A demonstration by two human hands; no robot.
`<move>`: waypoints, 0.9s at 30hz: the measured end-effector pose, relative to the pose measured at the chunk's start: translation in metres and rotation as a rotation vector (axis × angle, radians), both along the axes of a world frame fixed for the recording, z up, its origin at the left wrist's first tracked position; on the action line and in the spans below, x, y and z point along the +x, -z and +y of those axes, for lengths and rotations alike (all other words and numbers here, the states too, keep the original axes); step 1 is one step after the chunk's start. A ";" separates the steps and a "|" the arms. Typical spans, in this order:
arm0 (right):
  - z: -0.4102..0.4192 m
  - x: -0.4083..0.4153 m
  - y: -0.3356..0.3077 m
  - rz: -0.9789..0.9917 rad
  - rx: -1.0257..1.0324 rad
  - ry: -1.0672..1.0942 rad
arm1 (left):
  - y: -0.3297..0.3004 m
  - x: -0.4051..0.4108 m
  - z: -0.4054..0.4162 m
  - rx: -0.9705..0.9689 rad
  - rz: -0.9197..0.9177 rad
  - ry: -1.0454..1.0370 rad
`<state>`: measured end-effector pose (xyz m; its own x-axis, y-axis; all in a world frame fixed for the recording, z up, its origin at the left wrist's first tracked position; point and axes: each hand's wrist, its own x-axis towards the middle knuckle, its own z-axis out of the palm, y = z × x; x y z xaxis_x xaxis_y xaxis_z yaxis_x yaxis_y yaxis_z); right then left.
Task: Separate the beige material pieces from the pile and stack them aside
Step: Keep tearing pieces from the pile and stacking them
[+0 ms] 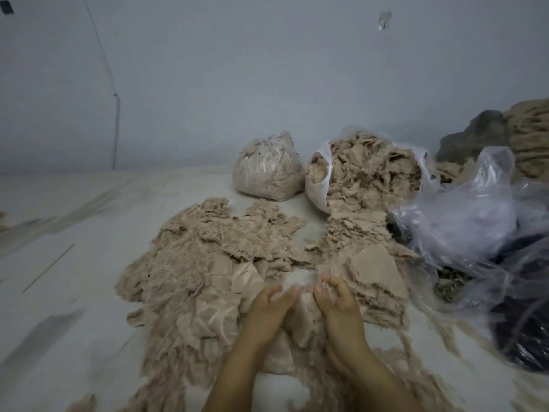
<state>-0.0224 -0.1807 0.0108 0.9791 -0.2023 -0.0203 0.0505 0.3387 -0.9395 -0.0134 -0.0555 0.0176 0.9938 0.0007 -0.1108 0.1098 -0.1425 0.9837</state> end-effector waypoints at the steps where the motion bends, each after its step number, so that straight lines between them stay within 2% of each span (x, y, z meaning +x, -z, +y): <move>1: -0.002 0.000 -0.001 0.003 0.060 -0.008 | 0.006 -0.001 -0.003 -0.009 -0.006 0.009; 3: -0.007 0.000 0.000 0.032 0.052 0.007 | 0.010 -0.003 -0.006 -0.086 -0.039 -0.045; 5: -0.013 0.001 0.003 0.080 -0.156 -0.014 | 0.007 -0.004 -0.004 -0.094 -0.140 -0.086; 8: -0.016 -0.001 0.000 0.014 -0.521 -0.226 | -0.003 -0.006 -0.004 -0.053 -0.212 0.072; 10: -0.012 -0.003 -0.003 -0.057 -0.562 -0.346 | -0.003 -0.006 -0.004 -0.078 -0.177 0.128; 12: -0.011 -0.001 -0.001 -0.084 -0.581 -0.335 | -0.001 -0.002 0.003 -0.088 -0.180 -0.066; 14: -0.017 0.000 0.002 -0.074 -0.560 -0.210 | 0.001 0.003 0.019 -0.169 -0.192 -0.332; 15: -0.021 0.000 0.003 -0.069 -0.527 -0.151 | 0.001 0.005 0.027 -0.147 -0.214 -0.401; 17: -0.023 -0.001 0.005 -0.083 -0.492 -0.088 | -0.002 0.003 0.029 0.019 -0.191 -0.352; 18: -0.020 -0.002 0.004 -0.101 -0.471 -0.075 | -0.001 0.001 0.023 0.042 -0.126 -0.279; 21: -0.003 -0.006 0.004 -0.143 -0.339 -0.060 | 0.006 -0.010 0.001 -0.163 0.140 -0.025; 23: 0.002 -0.009 0.007 -0.140 -0.305 -0.041 | 0.007 -0.015 -0.007 -0.363 0.199 -0.015; 25: -0.001 -0.012 0.011 -0.089 -0.230 -0.040 | 0.010 -0.015 -0.006 -0.386 0.135 -0.148; 27: -0.004 -0.011 0.011 0.014 -0.116 -0.067 | 0.011 -0.015 -0.006 -0.244 -0.022 -0.158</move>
<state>-0.0337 -0.1844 -0.0006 0.9903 -0.1385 -0.0144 0.0180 0.2301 -0.9730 -0.0281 -0.0618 0.0067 0.9856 0.1319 -0.1054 0.0902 0.1161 0.9891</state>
